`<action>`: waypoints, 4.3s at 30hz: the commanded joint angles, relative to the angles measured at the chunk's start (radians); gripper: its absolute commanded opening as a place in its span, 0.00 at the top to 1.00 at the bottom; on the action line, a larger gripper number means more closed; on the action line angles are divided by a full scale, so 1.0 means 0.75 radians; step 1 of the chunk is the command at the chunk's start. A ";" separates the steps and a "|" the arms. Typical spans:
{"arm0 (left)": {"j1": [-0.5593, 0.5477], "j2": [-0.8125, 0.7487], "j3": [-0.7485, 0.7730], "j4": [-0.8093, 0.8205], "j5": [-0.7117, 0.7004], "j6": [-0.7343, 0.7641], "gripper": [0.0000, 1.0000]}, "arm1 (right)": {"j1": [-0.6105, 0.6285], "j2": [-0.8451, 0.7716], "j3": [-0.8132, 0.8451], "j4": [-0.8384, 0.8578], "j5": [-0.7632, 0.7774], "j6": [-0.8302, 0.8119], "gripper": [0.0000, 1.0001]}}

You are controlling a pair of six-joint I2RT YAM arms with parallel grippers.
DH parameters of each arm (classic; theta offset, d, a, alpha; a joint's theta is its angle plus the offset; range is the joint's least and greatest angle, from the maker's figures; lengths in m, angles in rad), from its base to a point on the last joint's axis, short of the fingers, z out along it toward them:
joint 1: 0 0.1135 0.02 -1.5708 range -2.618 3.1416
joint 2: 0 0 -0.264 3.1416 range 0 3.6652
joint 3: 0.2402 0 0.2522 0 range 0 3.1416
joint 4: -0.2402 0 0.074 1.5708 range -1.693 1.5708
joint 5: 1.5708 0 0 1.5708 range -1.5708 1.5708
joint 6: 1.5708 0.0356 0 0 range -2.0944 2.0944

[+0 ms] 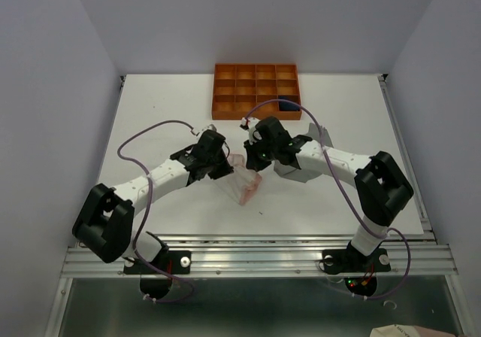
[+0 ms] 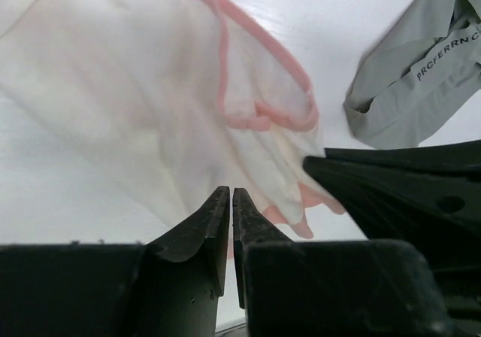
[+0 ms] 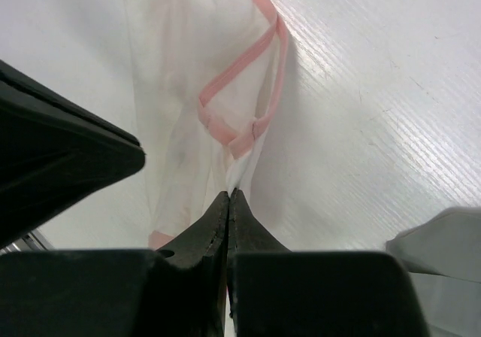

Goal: Roll the underwear
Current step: Fold the underwear

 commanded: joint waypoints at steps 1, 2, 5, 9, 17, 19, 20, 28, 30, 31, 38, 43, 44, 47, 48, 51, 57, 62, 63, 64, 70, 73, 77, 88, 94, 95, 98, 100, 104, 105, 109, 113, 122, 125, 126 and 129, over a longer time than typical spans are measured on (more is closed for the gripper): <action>0.032 -0.091 -0.092 -0.118 -0.099 -0.081 0.82 | 0.014 -0.065 -0.002 0.055 0.018 -0.024 0.99; 0.041 -0.099 -0.106 -0.114 -0.099 -0.081 0.80 | 0.014 -0.065 -0.004 0.057 0.018 -0.024 0.99; 0.045 -0.116 -0.133 -0.087 -0.089 -0.065 0.76 | 0.014 -0.054 0.000 0.057 0.010 -0.026 0.99; 0.063 -0.118 -0.147 -0.081 -0.083 -0.067 0.77 | 0.026 -0.044 0.010 0.055 0.006 -0.026 0.99; 0.116 -0.077 -0.233 0.107 0.111 -0.028 0.81 | 0.038 -0.036 0.020 0.055 0.016 -0.030 0.99; 0.112 -0.095 -0.245 0.182 0.166 -0.026 0.82 | 0.038 -0.032 0.022 0.055 0.020 -0.030 0.99; 0.108 -0.100 -0.249 0.209 0.185 -0.026 0.82 | 0.038 -0.032 0.022 0.057 0.020 -0.028 0.99; 0.094 0.031 -0.184 0.269 0.216 -0.006 0.94 | 0.038 -0.040 0.016 0.057 0.020 -0.030 0.99; 0.090 0.086 -0.155 0.265 0.228 0.008 1.00 | 0.038 -0.042 0.016 0.057 0.022 -0.032 0.99; 0.088 0.103 -0.147 0.265 0.234 0.015 1.00 | 0.038 -0.044 0.016 0.057 0.024 -0.034 0.99; 0.053 0.158 -0.106 0.285 0.254 0.025 1.00 | 0.038 -0.028 0.022 0.057 -0.002 -0.030 0.99; 0.043 0.193 -0.098 0.285 0.250 0.013 1.00 | 0.038 -0.020 0.020 0.057 -0.021 -0.028 0.99; 0.039 0.197 -0.094 0.283 0.246 0.013 1.00 | 0.038 -0.018 0.022 0.061 -0.023 -0.028 0.99; 0.026 0.207 -0.082 0.277 0.244 0.013 1.00 | 0.038 -0.014 0.022 0.063 -0.025 -0.022 0.99; 0.018 0.215 -0.071 0.271 0.242 0.017 1.00 | 0.038 -0.014 0.024 0.061 -0.025 -0.018 0.99; 0.008 0.246 -0.053 0.226 0.216 0.019 1.00 | 0.038 -0.020 0.024 0.065 -0.021 -0.014 0.99; 0.004 0.277 -0.039 0.191 0.214 0.019 1.00 | 0.038 -0.016 0.018 0.067 -0.021 -0.012 0.99; 0.006 0.201 0.002 0.124 0.169 0.027 0.99 | 0.038 -0.007 0.016 0.069 0.018 -0.014 0.99; 0.006 0.167 0.021 0.107 0.140 0.031 0.96 | 0.038 -0.007 0.014 0.069 0.036 -0.018 0.99; 0.006 0.148 0.029 0.065 0.124 0.031 0.94 | 0.038 -0.005 0.014 0.067 0.047 -0.022 0.99; 0.006 -0.001 0.029 -0.077 0.005 0.023 0.88 | 0.038 -0.011 0.016 0.069 0.086 -0.032 0.99; 0.008 -0.066 -0.004 -0.089 -0.001 0.011 0.91 | 0.038 -0.009 0.016 0.067 0.092 -0.034 0.99; 0.006 -0.108 -0.061 -0.026 0.068 0.002 1.00 | 0.038 -0.011 0.014 0.067 0.092 -0.039 0.99; -0.057 0.011 -0.100 0.126 0.215 -0.004 1.00 | 0.038 -0.003 0.014 0.067 0.067 -0.039 0.99; -0.082 0.062 -0.098 0.185 0.258 -0.012 1.00 | 0.038 0.003 0.014 0.067 0.059 -0.036 0.99; -0.080 0.072 -0.104 0.195 0.267 -0.010 1.00 | 0.038 0.005 0.012 0.067 0.057 -0.034 0.99; -0.082 0.123 -0.092 0.191 0.277 0.008 1.00 | 0.038 0.009 0.014 0.067 0.051 -0.036 0.99; -0.084 0.146 -0.082 0.191 0.281 0.015 1.00 | 0.038 0.015 0.018 0.069 0.051 -0.034 0.99; -0.086 0.166 -0.065 0.209 0.281 0.021 1.00 | 0.038 0.009 0.016 0.067 0.053 -0.034 0.99; -0.086 0.170 -0.065 0.220 0.283 0.021 1.00 | 0.038 0.009 0.014 0.067 0.053 -0.034 0.99; -0.088 0.230 -0.065 0.289 0.314 0.019 1.00 | 0.038 0.003 0.014 0.067 0.047 -0.032 0.99; -0.090 0.269 -0.067 0.334 0.334 0.007 1.00 | 0.038 0.005 0.016 0.067 0.018 -0.032 0.99; -0.092 0.236 -0.065 0.334 0.306 -0.014 1.00 | 0.038 -0.005 0.004 0.071 0.006 -0.030 0.99; -0.092 0.154 -0.031 0.279 0.259 -0.004 1.00 | 0.038 -0.005 0.002 0.071 0.020 -0.028 0.99; -0.092 0.108 -0.022 0.265 0.242 0.002 1.00 | 0.038 -0.003 0.000 0.069 0.024 -0.026 0.99; -0.092 0.032 -0.018 0.177 0.195 0.007 1.00 | 0.038 -0.005 0.000 0.069 0.045 -0.024 0.99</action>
